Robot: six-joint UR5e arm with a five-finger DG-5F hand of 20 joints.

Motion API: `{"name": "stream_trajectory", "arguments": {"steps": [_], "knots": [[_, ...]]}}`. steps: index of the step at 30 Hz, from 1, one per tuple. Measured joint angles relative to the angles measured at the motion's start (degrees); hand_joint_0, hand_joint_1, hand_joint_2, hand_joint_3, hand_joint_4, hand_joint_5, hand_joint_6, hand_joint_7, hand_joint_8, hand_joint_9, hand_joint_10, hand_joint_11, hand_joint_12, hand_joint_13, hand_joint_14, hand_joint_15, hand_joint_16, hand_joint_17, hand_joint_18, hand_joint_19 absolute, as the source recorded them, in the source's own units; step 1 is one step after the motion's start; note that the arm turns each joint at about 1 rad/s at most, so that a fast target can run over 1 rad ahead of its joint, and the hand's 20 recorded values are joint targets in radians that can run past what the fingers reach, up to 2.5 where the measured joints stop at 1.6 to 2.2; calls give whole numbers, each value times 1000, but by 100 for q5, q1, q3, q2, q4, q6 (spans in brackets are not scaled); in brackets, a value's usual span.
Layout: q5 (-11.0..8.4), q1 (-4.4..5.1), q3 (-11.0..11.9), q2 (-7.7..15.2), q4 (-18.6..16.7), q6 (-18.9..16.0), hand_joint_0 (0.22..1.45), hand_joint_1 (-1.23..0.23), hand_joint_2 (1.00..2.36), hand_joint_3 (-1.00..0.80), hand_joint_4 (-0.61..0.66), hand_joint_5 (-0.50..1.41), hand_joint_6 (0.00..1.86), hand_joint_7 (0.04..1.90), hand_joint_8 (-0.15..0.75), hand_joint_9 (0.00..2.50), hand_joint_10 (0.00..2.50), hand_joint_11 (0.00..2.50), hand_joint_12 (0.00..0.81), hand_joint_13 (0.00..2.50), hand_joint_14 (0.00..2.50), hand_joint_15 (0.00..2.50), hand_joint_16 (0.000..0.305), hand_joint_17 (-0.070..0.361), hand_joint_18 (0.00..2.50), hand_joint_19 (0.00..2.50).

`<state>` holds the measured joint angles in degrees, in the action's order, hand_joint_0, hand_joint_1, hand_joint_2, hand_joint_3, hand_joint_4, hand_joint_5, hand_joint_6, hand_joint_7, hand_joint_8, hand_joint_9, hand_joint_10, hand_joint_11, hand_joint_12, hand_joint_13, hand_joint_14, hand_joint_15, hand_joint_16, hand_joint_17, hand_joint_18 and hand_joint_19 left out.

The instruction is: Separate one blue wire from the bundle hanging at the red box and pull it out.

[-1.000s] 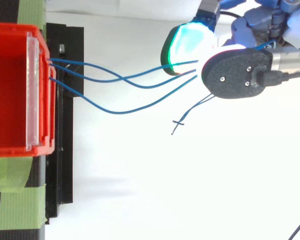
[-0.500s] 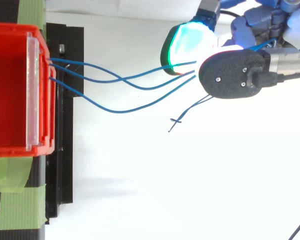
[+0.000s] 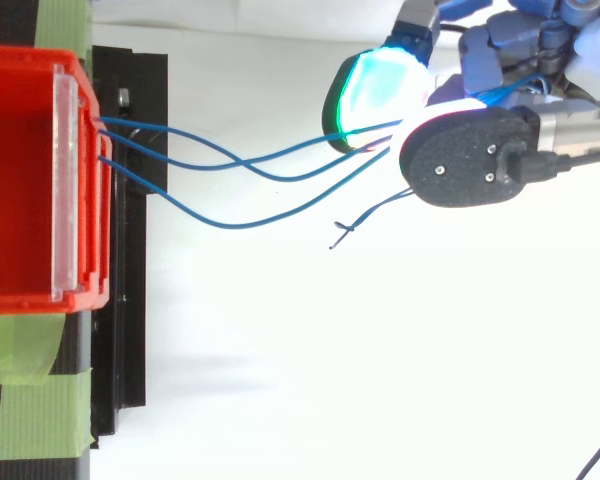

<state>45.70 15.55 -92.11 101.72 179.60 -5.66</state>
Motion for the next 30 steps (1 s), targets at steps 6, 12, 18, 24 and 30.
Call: {"name": "stream_trajectory", "arguments": {"steps": [6, 12, 18, 24, 30], "knots": [[0, -1, 0, -2, 4, -4, 616, -866, 1007, -420, 236, -241, 894, 830, 321, 705, 1481, 1334, 438, 791, 529, 1490, 52, 116, 862, 887], [0, 0, 0, -3, 5, -5, 664, -812, 1014, -318, 216, -231, 913, 812, 322, 754, 1492, 1319, 439, 832, 525, 1491, 51, 115, 901, 889], [0, 0, 0, -3, 5, -5, 683, -792, 1022, -168, 176, -230, 928, 808, 327, 782, 1515, 1312, 435, 858, 531, 1488, 51, 115, 935, 887], [0, 0, 0, -3, 5, -5, 652, -727, 1068, -30, 95, -214, 954, 850, 362, 860, 1726, 1125, 494, 889, 795, 1283, 60, 135, 1040, 880], [0, 0, 0, -2, 5, -5, 548, -583, 1548, -98, 36, -202, 961, 888, 367, 949, 1739, 1141, 515, 937, 892, 1218, 64, 143, 1099, 879]]}}
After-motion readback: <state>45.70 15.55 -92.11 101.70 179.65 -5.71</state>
